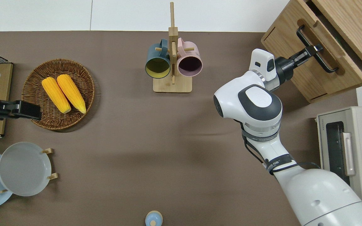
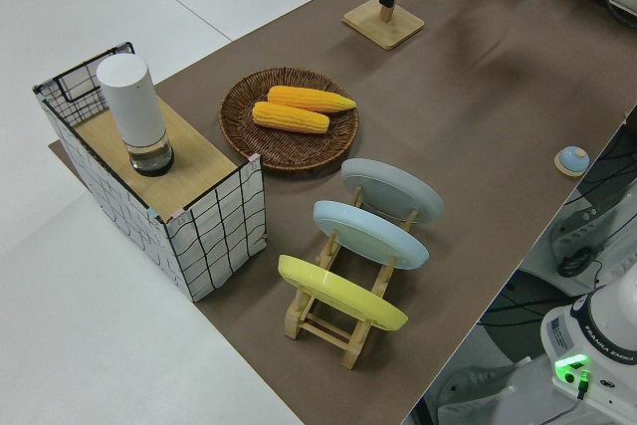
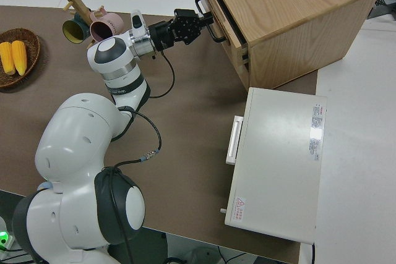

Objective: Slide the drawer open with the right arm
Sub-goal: 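Pull the drawer handle toward the robot with the right gripper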

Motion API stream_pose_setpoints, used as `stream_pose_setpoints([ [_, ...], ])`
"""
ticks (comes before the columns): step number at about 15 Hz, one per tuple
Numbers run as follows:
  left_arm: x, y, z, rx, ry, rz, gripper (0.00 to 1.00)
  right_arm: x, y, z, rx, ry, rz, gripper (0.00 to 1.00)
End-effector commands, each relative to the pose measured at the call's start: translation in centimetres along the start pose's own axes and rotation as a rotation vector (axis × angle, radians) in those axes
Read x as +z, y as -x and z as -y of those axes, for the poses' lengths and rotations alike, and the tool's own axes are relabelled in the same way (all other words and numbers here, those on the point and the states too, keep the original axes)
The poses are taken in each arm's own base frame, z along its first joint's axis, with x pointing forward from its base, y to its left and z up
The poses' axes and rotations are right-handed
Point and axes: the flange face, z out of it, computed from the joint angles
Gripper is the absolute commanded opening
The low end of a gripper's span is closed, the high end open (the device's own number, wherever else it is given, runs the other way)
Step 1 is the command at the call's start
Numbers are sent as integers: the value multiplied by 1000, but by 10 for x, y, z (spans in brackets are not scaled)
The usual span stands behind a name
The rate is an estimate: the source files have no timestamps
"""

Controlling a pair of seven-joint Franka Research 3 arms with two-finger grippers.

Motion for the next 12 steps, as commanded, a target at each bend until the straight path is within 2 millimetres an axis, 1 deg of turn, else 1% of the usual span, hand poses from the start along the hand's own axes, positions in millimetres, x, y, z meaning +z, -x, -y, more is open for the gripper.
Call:
stream_pose_setpoints([
  [1,-4,-1,1,10,-16,5,993,-35,-5,-4,11,14,15,0],
  [4,-4,-1,1,10,-16,5,993,-68,-6,-2,10,-1,42,0],
  [8,-4,-1,1,10,-16,5,993,-98,-5,-3,15,-2,67,0],
  [12,-4,-1,1,10,-16,5,993,-123,-5,-4,19,-16,73,0],
])
